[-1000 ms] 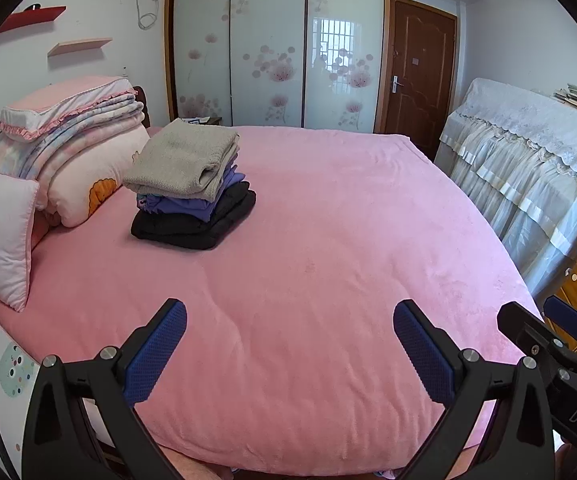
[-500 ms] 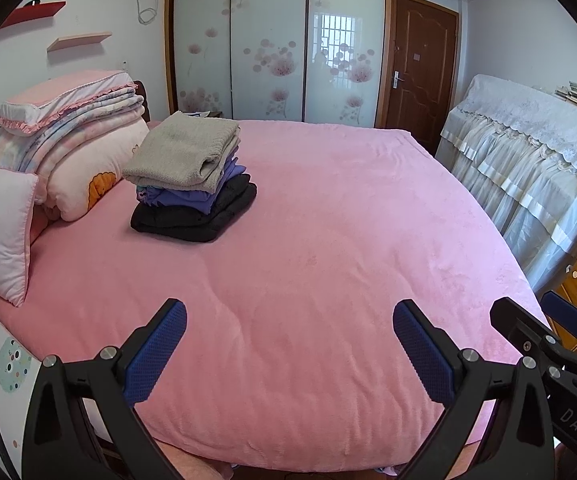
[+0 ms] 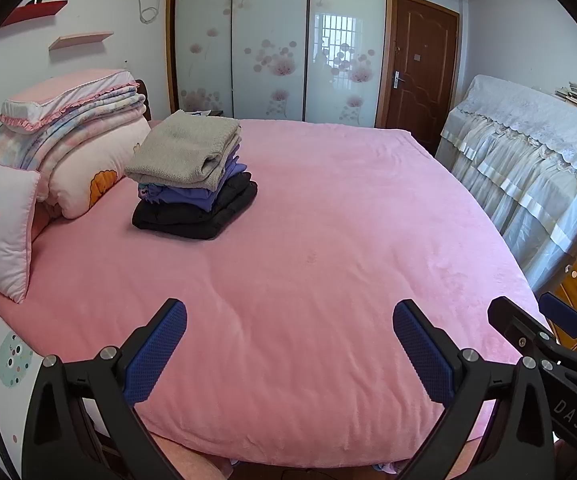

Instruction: Fold large clothes

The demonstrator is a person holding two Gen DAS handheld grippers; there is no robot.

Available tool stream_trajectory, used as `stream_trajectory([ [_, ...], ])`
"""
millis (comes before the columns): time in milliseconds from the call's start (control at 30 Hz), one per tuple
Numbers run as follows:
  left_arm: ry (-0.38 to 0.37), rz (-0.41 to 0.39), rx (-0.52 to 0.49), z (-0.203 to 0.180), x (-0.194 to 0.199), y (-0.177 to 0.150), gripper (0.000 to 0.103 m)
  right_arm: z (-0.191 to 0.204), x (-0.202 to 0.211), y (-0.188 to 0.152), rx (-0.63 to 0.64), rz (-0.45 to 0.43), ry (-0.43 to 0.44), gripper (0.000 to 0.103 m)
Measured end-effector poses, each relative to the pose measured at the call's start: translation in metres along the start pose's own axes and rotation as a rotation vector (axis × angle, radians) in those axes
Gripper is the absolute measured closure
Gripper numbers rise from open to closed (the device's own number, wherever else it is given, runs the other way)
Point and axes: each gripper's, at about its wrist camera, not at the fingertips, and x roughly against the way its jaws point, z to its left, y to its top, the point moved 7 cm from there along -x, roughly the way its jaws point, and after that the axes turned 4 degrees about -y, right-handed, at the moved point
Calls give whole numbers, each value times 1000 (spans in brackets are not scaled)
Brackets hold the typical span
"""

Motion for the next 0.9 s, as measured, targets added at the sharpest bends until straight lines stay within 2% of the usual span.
stream_trajectory([
  [900, -17, 27, 13, 0, -3, -5, 1, -4, 6, 0, 3, -12, -11, 21],
])
